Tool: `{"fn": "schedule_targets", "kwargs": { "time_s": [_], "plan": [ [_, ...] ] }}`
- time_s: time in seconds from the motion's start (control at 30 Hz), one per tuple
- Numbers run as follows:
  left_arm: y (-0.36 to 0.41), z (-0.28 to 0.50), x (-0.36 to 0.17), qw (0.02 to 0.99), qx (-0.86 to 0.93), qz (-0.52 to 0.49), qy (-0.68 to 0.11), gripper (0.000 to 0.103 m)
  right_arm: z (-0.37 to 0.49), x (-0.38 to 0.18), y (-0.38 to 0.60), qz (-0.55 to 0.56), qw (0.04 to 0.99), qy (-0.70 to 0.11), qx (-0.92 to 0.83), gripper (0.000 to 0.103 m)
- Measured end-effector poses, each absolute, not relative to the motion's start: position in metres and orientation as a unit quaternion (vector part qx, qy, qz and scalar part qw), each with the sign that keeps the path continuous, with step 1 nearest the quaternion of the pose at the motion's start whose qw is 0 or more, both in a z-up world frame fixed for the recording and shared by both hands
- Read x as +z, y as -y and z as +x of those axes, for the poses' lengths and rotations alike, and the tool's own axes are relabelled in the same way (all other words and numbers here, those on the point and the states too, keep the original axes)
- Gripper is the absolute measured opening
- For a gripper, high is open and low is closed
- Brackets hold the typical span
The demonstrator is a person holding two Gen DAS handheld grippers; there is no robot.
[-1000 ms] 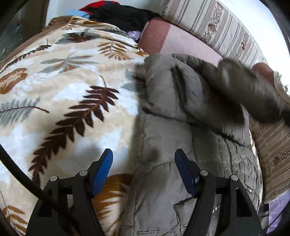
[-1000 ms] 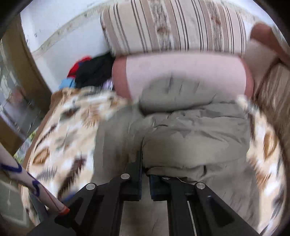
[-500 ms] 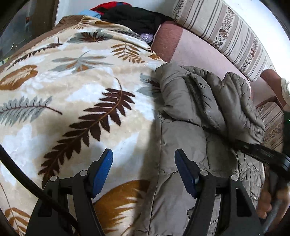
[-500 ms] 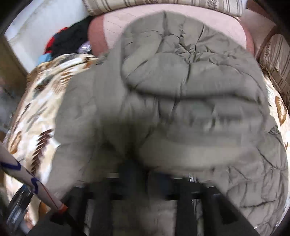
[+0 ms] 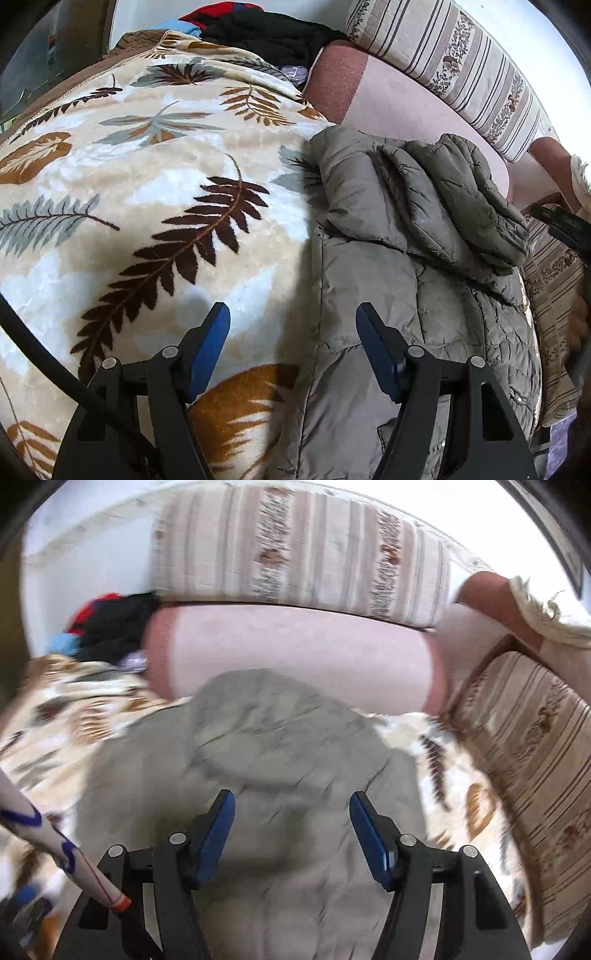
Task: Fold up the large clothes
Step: 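Fold the hood and shoulders down toward the hem with the right tool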
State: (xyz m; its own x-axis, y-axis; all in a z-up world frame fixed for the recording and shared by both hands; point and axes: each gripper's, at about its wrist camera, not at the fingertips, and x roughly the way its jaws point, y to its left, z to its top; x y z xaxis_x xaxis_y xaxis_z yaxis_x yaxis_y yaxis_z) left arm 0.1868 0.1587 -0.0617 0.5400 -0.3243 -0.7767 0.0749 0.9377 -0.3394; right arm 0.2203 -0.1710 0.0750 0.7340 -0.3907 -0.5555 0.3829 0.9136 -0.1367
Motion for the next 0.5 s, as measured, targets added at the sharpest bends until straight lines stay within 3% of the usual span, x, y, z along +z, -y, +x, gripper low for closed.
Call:
{"fn": "schedule_targets", "kwargs": {
  "time_s": [0.07, 0.1, 0.2, 0.27, 0.37, 0.5],
  "plan": [
    [-0.157, 0.189, -0.064, 0.867, -0.113, -0.13, -0.468, 0.07, 0.243, 0.057, 0.182, -0.014, 0.917, -0.323, -0.234, 0.066],
    [-0.157, 0.19, -0.065, 0.866, -0.112, -0.128, -0.47, 0.07, 0.25, 0.042, 0.187, 0.006, 0.909, -0.347, -0.23, 0.06],
    [-0.156, 0.193, -0.066, 0.864, -0.115, -0.13, -0.473, 0.07, 0.254, -0.009, 0.184, 0.081, 0.889, -0.423, -0.152, 0.057],
    [-0.155, 0.193, -0.066, 0.865, -0.114, -0.127, -0.472, 0.07, 0.249, -0.023, 0.168, 0.04, 0.891, -0.43, -0.144, 0.057],
    [-0.153, 0.192, -0.067, 0.866, -0.111, -0.119, -0.473, 0.07, 0.243, -0.006, 0.16, 0.004, 0.899, -0.413, -0.142, 0.056],
    [-0.152, 0.192, -0.067, 0.866, -0.11, -0.118, -0.474, 0.07, 0.22, 0.044, 0.157, 0.025, 0.93, -0.334, -0.149, 0.055]
  ]
}}
